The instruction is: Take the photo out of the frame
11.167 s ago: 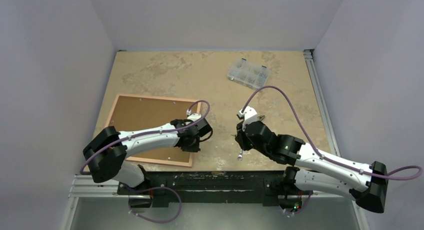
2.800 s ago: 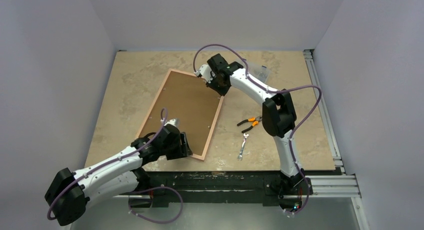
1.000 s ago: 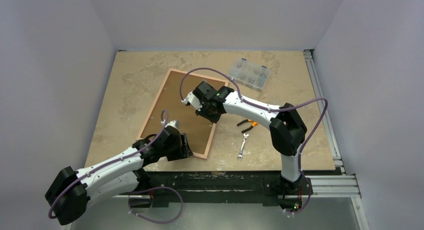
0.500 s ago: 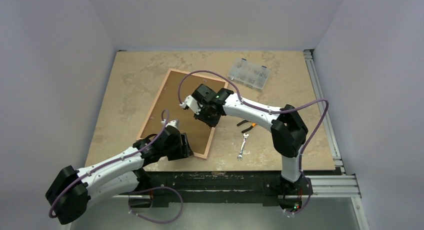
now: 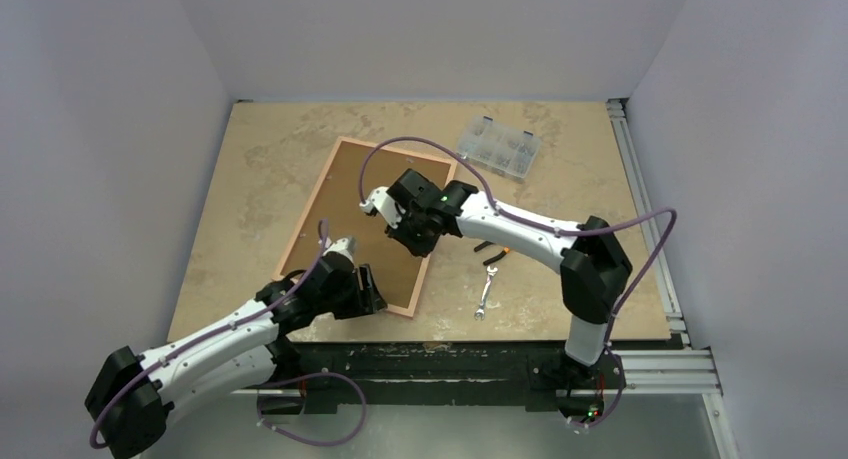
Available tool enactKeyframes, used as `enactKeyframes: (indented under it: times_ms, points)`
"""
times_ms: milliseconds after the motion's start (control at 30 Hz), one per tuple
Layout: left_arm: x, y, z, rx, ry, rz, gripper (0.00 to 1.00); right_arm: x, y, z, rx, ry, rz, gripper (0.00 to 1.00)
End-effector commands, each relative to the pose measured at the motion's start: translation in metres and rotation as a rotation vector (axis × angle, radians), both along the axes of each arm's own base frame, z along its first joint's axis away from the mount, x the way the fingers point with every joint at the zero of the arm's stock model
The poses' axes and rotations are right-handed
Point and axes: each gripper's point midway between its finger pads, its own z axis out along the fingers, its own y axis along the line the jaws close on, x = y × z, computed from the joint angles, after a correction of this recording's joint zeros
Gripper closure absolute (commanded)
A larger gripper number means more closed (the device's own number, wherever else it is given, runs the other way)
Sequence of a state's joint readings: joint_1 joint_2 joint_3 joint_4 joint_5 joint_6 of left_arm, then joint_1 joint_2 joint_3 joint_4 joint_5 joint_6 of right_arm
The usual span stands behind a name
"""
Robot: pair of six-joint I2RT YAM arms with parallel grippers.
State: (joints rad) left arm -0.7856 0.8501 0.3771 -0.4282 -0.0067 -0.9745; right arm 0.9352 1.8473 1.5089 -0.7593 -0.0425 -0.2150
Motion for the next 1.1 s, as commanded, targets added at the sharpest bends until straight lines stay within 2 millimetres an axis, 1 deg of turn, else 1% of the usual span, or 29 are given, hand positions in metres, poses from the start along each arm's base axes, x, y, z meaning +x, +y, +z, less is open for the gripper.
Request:
enactKeyframes:
  times_ms: [0,67,167,200,267,400,467,500,567,633,667,733,767,833,867,933,1000,1067]
  points:
    - [0.004,0.002,0.02,-0.03,-0.091,-0.032,0.41,0.016,0.004,0.065,0.175,-0.147,-0.138,1.0]
    - [0.006,0.001,0.031,-0.03,-0.13,-0.063,0.4,0.025,-0.007,0.079,0.202,-0.217,-0.232,1.0]
    - [0.012,0.001,0.046,0.004,-0.185,-0.117,0.4,0.041,-0.03,0.107,0.278,-0.341,-0.425,1.0]
    - [0.014,0.003,0.049,0.02,-0.198,-0.123,0.4,0.043,-0.037,0.113,0.31,-0.36,-0.477,1.0]
    - [0.018,0.003,0.054,0.037,-0.232,-0.145,0.39,0.044,-0.048,0.124,0.399,-0.342,-0.554,1.0]
    - [0.022,-0.009,0.06,0.026,-0.276,-0.224,0.38,0.041,-0.067,0.125,0.499,-0.267,-0.622,1.0]
    - [0.024,-0.018,0.064,0.026,-0.313,-0.272,0.38,0.037,-0.076,0.12,0.503,-0.258,-0.628,1.0]
    - [0.024,-0.023,0.067,0.033,-0.335,-0.299,0.39,0.034,-0.081,0.121,0.506,-0.264,-0.631,1.0]
    - [0.025,-0.036,0.071,0.072,-0.379,-0.361,0.41,0.03,-0.093,0.117,0.503,-0.269,-0.644,1.0]
    - [0.022,-0.049,0.072,0.139,-0.392,-0.439,0.43,0.026,-0.103,0.118,0.52,-0.282,-0.654,1.0]
    - [0.023,-0.054,0.069,0.17,-0.371,-0.456,0.45,0.025,-0.109,0.12,0.529,-0.293,-0.663,1.0]
    - [0.03,-0.061,0.061,0.221,-0.299,-0.426,0.51,0.022,-0.122,0.123,0.544,-0.321,-0.687,1.0]
    - [0.033,-0.064,0.053,0.25,-0.255,-0.399,0.53,0.021,-0.129,0.127,0.549,-0.344,-0.702,1.0]
    - [0.039,-0.076,0.044,0.269,-0.197,-0.367,0.59,0.017,-0.143,0.132,0.563,-0.376,-0.737,1.0]
    - [0.041,-0.082,0.039,0.279,-0.175,-0.354,0.6,0.013,-0.148,0.136,0.579,-0.384,-0.744,1.0]
    - [0.046,-0.093,0.035,0.295,-0.167,-0.327,0.6,0.004,-0.154,0.139,0.602,-0.387,-0.743,1.0]
    - [0.054,-0.103,0.037,0.322,-0.183,-0.309,0.6,-0.004,-0.16,0.137,0.611,-0.385,-0.735,1.0]
    - [0.059,-0.107,0.036,0.369,-0.179,-0.293,0.6,-0.011,-0.168,0.135,0.615,-0.391,-0.747,1.0]
